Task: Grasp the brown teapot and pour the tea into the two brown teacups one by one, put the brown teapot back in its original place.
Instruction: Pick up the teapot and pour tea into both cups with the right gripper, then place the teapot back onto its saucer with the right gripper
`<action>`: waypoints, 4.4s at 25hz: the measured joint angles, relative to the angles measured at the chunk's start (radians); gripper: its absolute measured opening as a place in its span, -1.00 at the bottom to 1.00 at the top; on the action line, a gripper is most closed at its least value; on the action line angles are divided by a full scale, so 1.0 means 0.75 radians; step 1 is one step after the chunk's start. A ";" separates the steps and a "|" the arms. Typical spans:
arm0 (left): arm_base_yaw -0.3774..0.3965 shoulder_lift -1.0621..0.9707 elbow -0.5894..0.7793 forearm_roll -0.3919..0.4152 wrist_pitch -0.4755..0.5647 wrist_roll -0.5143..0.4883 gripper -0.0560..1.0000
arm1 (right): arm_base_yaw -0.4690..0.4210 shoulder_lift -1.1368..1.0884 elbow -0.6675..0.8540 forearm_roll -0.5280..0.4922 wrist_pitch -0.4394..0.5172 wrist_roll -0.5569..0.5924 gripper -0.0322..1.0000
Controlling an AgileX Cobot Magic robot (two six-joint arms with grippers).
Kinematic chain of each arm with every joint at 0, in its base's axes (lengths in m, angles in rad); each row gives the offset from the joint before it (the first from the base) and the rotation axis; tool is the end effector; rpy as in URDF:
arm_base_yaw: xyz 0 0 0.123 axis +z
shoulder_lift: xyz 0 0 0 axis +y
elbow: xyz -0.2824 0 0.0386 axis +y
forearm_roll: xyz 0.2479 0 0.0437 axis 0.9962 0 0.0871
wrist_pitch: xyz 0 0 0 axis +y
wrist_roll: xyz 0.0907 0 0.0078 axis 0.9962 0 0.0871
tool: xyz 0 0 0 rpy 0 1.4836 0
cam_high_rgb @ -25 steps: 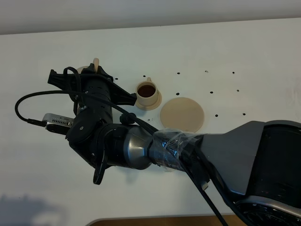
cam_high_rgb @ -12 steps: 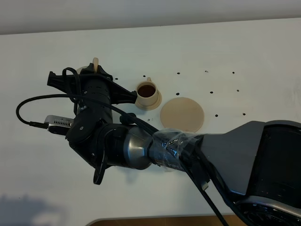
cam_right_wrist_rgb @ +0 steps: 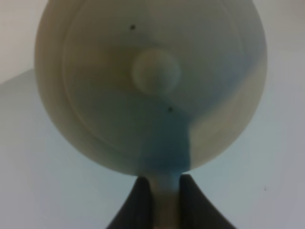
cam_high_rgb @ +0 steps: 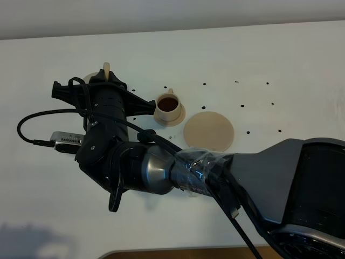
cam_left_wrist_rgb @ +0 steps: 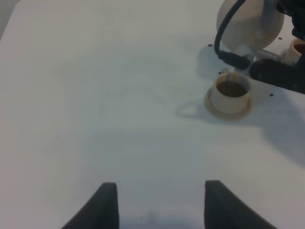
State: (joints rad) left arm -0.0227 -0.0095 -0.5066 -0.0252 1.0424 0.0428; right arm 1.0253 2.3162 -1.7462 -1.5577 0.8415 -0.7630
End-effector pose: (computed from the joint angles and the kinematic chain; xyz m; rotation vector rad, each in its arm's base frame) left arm -0.0064 -0.0018 0.2805 0.0669 2.0086 -0.0171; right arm 0.3203 0.3968 0.1784 -2.2864 0.3718 -1.6007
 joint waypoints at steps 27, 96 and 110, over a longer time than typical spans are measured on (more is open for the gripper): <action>0.000 0.000 0.000 0.000 0.000 0.000 -0.04 | -0.006 0.000 0.000 0.404 0.209 0.385 -0.72; 0.000 0.000 0.000 0.000 0.000 0.000 -0.04 | -0.604 -0.457 0.587 1.783 -0.113 1.224 -0.72; 0.000 0.000 0.000 0.000 0.000 0.000 -0.04 | -0.604 -0.457 0.587 1.881 -0.109 1.226 -0.72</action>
State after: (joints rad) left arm -0.0227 -0.0095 -0.5066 -0.0252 1.0424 0.0428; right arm 0.5722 1.9733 -1.3058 -0.1471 0.7597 0.1569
